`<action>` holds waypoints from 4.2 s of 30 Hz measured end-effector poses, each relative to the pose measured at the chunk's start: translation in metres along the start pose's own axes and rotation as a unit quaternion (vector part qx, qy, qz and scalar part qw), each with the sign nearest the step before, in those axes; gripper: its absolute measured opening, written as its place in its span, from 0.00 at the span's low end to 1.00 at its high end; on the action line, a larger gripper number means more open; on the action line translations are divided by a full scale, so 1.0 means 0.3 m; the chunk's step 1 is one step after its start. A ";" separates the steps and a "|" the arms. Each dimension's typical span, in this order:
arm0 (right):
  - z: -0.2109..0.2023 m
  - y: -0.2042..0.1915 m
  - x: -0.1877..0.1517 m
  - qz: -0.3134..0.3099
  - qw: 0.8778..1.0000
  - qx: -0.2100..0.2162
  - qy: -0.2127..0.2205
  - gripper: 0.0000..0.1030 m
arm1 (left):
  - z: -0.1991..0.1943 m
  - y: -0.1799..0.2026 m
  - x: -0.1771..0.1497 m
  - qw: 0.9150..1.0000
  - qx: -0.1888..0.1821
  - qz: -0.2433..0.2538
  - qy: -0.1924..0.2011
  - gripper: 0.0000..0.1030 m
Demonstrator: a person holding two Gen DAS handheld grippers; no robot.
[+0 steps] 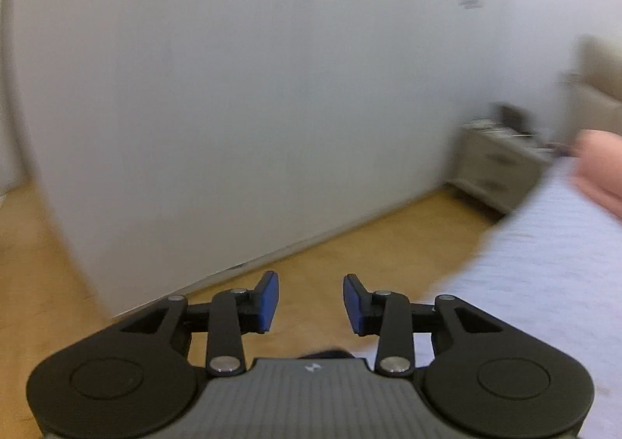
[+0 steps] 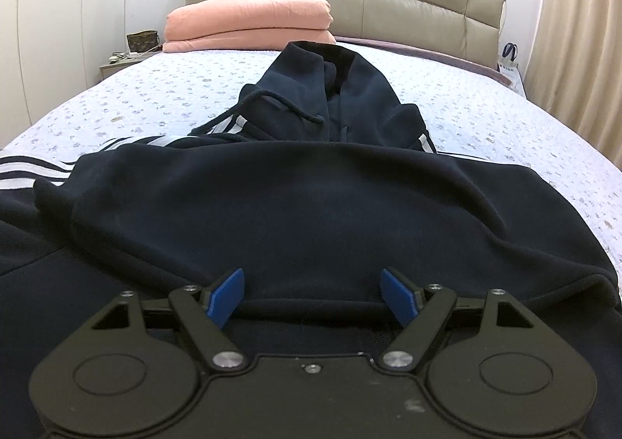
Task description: Fold large clothes
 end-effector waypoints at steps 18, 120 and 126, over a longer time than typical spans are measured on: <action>0.011 -0.021 -0.006 -0.012 1.000 -0.016 0.008 0.92 | 0.288 -0.406 -0.300 0.910 -0.187 -0.263 -0.260 0.60; 0.124 0.795 0.193 0.024 0.987 0.050 -0.148 0.08 | -0.667 0.829 -0.871 0.879 -0.248 0.400 -0.076 0.35; -0.050 0.771 0.243 -0.037 0.994 0.070 -0.081 0.24 | -0.761 0.760 -0.779 0.892 -0.297 0.337 -0.050 0.36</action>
Point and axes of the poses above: each gripper's, at about its wrist camera, not at the fingertips, and z roughly the way its jaws point, y to its right, x to its top, the point moved 4 cm from there along z, roughly the way its jaws point, and after that the axes turned 3 degrees about x, right-handed, at the moved point
